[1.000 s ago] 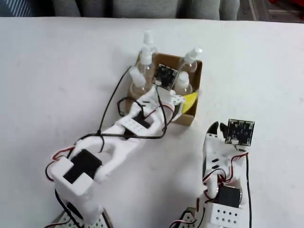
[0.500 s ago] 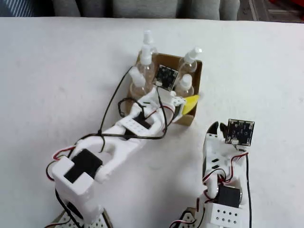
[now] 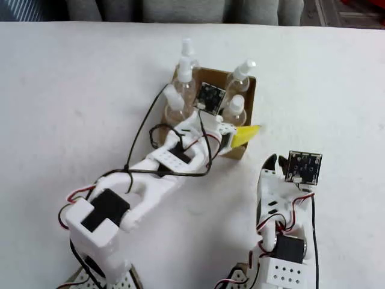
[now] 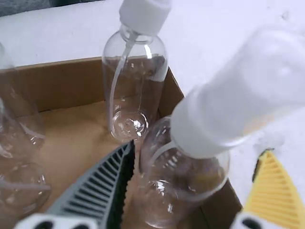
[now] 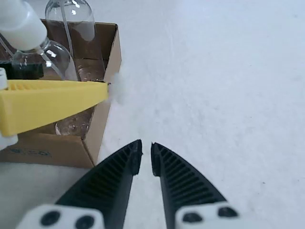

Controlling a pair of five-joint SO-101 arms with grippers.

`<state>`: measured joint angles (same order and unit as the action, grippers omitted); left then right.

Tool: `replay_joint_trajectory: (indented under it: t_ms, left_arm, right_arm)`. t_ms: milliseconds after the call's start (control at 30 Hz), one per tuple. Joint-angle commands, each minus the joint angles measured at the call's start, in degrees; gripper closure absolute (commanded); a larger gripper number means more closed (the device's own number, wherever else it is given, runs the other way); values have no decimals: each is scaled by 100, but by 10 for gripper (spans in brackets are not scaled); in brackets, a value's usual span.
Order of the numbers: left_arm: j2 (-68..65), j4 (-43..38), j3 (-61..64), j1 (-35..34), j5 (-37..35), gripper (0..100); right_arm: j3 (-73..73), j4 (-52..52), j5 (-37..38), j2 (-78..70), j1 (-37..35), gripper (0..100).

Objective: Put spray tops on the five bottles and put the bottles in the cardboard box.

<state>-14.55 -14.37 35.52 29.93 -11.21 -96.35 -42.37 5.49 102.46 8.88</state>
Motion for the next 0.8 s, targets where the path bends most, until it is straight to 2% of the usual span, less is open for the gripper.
replay_joint_trajectory:
  t_ms: [0, 267, 567, 767]
  left_arm:
    - [84, -70, -123, -4, -44, 631]
    - [154, -79, -123, -22, -44, 631]
    - [1182, -62, 343, -31, -44, 634]
    - [1305, 44, 352, -48, -35, 634]
  right_arm:
    - [-53, 4, 62, -13, 40, 984]
    - [-53, 4, 62, -13, 40, 984]
    - [-53, 4, 62, -13, 40, 984]
    - [-53, 4, 62, -13, 40, 984]
